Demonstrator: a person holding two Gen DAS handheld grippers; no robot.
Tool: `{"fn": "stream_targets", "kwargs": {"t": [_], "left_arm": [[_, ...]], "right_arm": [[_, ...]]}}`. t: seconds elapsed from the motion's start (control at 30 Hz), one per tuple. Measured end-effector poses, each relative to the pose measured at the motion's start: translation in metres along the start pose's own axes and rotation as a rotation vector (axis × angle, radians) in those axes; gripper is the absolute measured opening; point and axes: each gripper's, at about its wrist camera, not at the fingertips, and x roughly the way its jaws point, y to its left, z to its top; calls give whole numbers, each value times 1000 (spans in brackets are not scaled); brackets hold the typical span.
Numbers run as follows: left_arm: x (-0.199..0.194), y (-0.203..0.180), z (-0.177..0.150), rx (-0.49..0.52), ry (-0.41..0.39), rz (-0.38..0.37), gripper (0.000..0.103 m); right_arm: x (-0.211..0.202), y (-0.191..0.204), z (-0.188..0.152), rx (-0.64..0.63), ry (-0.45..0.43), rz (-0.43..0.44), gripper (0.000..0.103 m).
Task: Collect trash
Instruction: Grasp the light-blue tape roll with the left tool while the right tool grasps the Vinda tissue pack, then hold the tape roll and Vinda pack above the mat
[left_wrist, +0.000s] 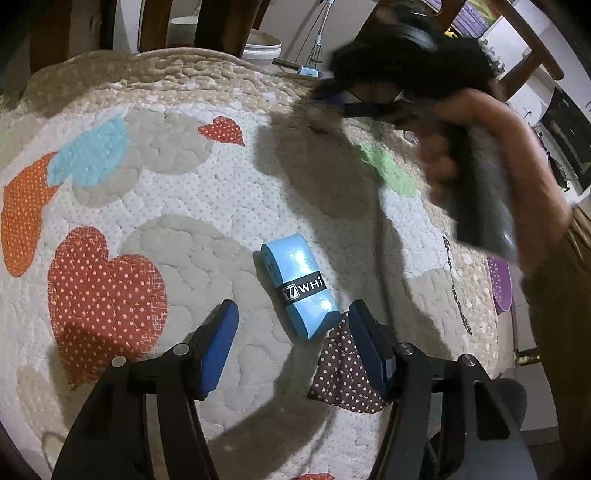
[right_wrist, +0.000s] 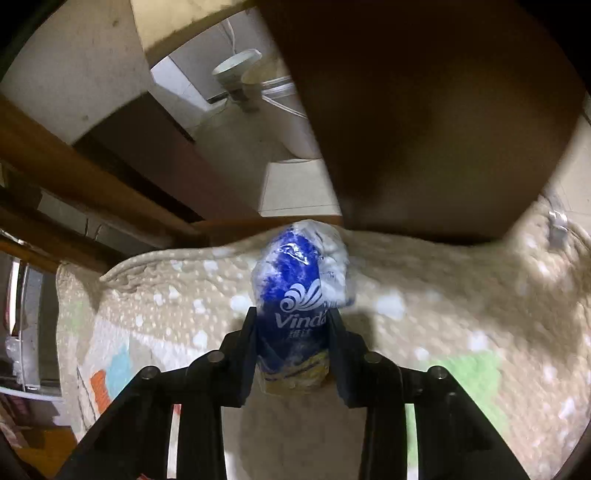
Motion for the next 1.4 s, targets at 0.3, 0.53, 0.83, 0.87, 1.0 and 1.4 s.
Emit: {"fn": "stream_targets", "kwargs": {"t": [0.3, 0.53, 0.83, 0.87, 1.0, 1.4], "left_arm": [[15, -13, -1, 46, -1, 61, 61], [17, -32, -10, 136, -24, 210, 25], [-51, -25, -6, 46, -121, 205, 25], [-58, -29, -7, 50, -133, 208, 25], [-75, -50, -9, 86, -172, 233, 25], [-57, -110, -13, 221, -156, 277, 24]], "right_arm": [[-100, -43, -70, -51, -121, -6, 37], [-150, -88, -151, 2, -204, -19, 38], [-180, -116, -211, -13, -354, -83, 38], [-182, -119, -215, -11, -366, -78, 38], [-185, -131, -228, 6, -415, -70, 38], [-196, -191, -242, 190, -494, -8, 38]]}}
